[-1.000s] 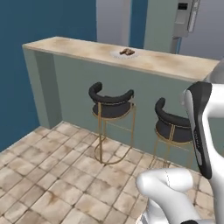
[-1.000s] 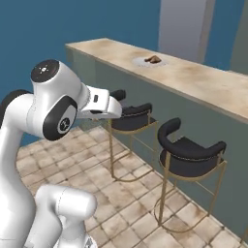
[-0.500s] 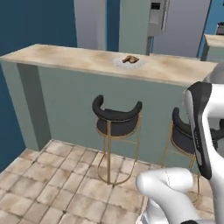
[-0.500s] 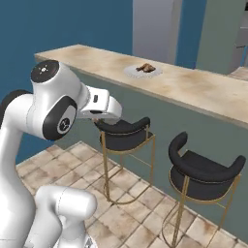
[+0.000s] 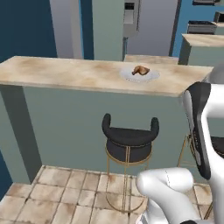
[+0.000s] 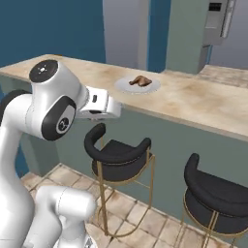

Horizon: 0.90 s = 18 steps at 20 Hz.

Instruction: Take the cheese, chicken drumstick, and mushroom from the fridge and place them on the plate on the dining counter to create an appetizer plate.

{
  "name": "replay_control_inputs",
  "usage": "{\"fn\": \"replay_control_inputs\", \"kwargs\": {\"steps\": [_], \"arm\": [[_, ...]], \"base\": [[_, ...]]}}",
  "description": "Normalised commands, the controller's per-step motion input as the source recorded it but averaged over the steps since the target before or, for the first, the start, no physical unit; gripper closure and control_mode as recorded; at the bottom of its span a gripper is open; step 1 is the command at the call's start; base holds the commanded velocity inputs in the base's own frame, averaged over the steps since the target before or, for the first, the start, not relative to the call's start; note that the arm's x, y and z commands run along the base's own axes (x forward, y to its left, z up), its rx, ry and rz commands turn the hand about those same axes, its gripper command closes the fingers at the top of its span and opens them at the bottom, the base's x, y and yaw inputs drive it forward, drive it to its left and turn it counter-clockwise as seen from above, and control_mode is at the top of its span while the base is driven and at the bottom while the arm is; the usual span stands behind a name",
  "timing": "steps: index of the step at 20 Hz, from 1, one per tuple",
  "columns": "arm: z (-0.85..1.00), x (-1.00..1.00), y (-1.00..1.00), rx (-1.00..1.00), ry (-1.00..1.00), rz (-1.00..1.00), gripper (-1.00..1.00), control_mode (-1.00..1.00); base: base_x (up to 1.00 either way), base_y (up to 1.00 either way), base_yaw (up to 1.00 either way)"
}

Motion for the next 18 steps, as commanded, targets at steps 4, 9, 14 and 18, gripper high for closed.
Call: {"fn": "replay_control_inputs", "kwargs": {"steps": [4, 9, 14, 18], "arm": [[0.0, 0.0, 0.0, 0.0, 0.0, 0.0, 1.0, 1.0], [-0.01, 0.2, 0.07, -0.01, -0.01, -0.07, 1.0, -1.0], [-0.04, 1.0, 0.4, -0.05, -0.03, -0.34, 1.0, -1.0], [0.0, 1.0, 0.6, -0.04, -0.01, -0.32, 1.0, -1.0]], "base": [[1.0, 0.32, -0.35], [0.8, 0.25, -0.27], [0.0, 0.0, 0.0], [0.0, 0.0, 0.0]]}}
